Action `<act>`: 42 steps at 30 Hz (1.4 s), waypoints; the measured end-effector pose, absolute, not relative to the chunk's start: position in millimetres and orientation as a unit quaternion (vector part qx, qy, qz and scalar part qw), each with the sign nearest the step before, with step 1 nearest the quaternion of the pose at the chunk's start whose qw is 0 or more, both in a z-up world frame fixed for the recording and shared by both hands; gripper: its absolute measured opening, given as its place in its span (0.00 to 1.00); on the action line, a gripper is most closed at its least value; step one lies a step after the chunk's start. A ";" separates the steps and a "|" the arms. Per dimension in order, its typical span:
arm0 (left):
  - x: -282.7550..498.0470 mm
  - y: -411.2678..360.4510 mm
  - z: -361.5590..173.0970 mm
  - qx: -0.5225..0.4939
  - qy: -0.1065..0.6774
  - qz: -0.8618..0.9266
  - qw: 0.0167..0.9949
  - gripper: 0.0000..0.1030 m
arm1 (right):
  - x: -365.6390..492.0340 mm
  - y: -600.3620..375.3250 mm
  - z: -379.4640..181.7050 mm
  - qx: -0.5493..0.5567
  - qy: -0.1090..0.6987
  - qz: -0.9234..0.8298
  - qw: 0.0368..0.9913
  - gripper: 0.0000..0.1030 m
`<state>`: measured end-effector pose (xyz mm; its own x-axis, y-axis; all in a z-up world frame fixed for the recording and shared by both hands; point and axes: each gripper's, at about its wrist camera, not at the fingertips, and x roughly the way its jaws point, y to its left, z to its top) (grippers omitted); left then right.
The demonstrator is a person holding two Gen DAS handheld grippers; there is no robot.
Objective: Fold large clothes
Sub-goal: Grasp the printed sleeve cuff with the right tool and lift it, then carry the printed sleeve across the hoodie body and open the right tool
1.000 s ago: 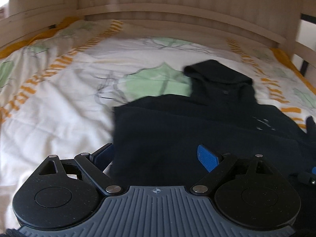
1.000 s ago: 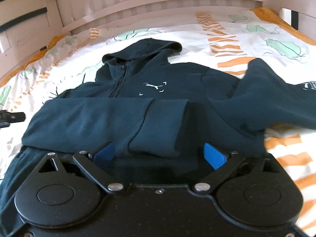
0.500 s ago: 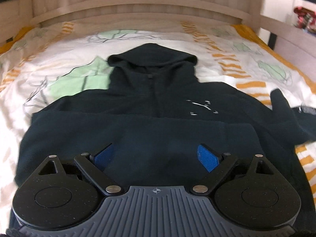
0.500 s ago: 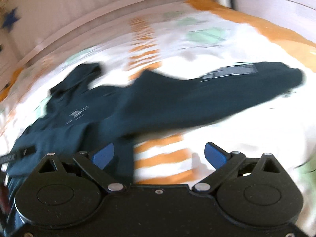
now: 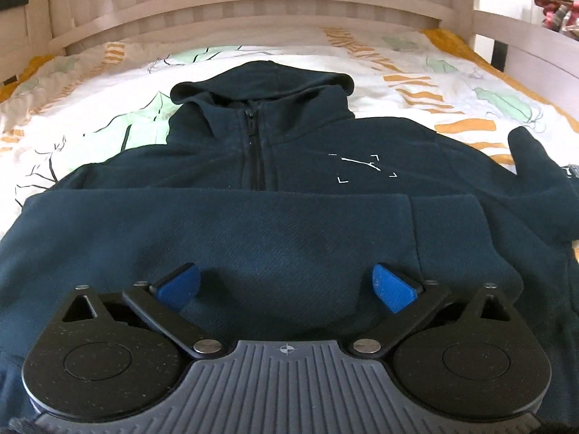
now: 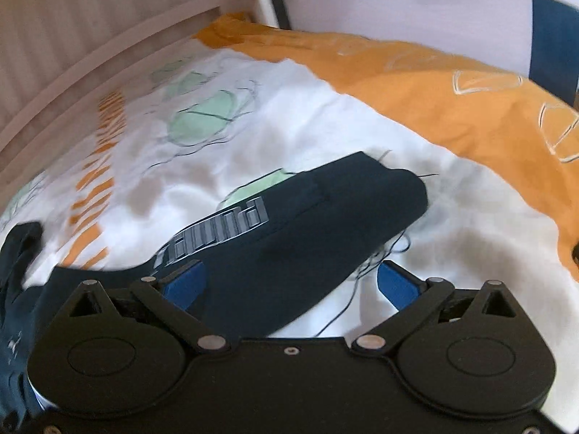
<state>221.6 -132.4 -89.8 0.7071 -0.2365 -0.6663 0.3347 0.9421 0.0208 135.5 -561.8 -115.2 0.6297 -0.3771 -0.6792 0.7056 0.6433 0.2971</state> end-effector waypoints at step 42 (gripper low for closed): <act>214.0 12.6 -47.3 -0.020 0.366 -0.120 0.923 0.99 | 238.2 -286.0 34.7 0.154 0.199 0.017 0.968 0.26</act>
<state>214.0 12.6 -47.3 0.7037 -0.2363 -0.6700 0.2076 0.9703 -0.1241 238.2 -286.0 34.7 0.9206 0.0948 -0.3789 0.0271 0.9522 0.3042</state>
